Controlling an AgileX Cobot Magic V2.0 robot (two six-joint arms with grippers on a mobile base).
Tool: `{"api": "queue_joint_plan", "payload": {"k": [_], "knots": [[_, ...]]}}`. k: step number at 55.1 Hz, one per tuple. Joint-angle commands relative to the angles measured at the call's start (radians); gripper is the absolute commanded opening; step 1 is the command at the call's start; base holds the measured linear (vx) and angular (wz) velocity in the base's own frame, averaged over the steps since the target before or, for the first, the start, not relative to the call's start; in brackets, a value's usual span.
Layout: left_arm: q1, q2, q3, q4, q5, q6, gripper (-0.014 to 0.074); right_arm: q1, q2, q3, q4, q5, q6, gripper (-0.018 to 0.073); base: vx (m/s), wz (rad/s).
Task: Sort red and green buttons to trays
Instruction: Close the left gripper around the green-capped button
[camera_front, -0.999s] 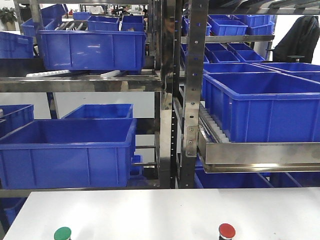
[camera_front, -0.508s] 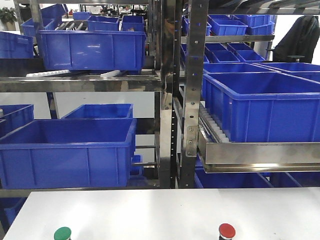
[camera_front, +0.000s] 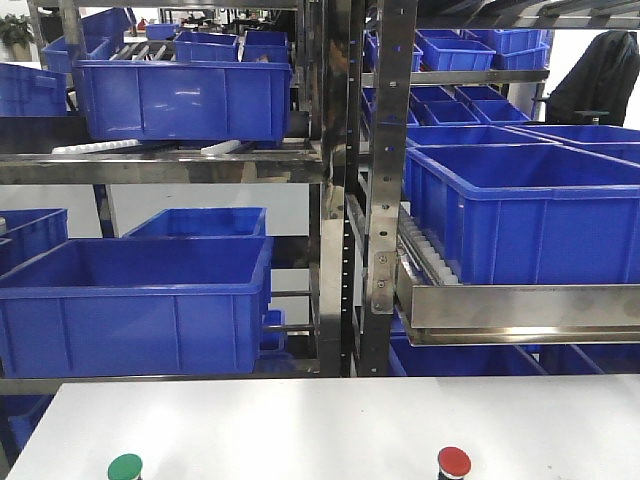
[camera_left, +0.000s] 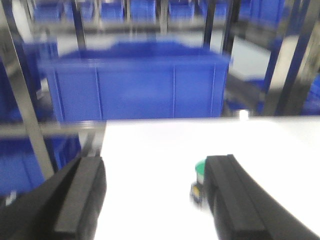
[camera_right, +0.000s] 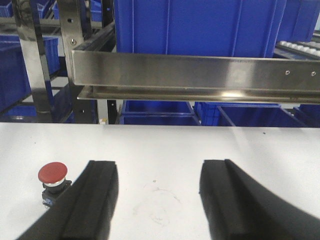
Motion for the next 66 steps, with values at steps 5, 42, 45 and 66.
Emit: {"api": "queue_joint_plan", "payload": {"k": [5,42,45,66], "knots": [[-0.058,0.141,-0.062,-0.003,-0.097,0.001,0.0572,-0.006,0.072,-0.034,-0.003,-0.159,-0.005,0.047,0.0,0.0],[-0.208,0.857,-0.304,-0.002,-0.335,-0.007,0.0572,-0.006,0.151,-0.034,-0.003,-0.212,-0.005,0.047,0.0,0.0],[-0.208,0.886,-0.316,-0.002,-0.334,-0.007,0.0572,-0.006,0.151,-0.034,-0.003,-0.21,-0.005,0.047,0.0,0.0],[-0.255,1.019,-0.326,-0.003,-0.475,0.001,0.0572,-0.006,0.151,-0.034,-0.003,-0.204,-0.005,0.047,0.0,0.0]]}}
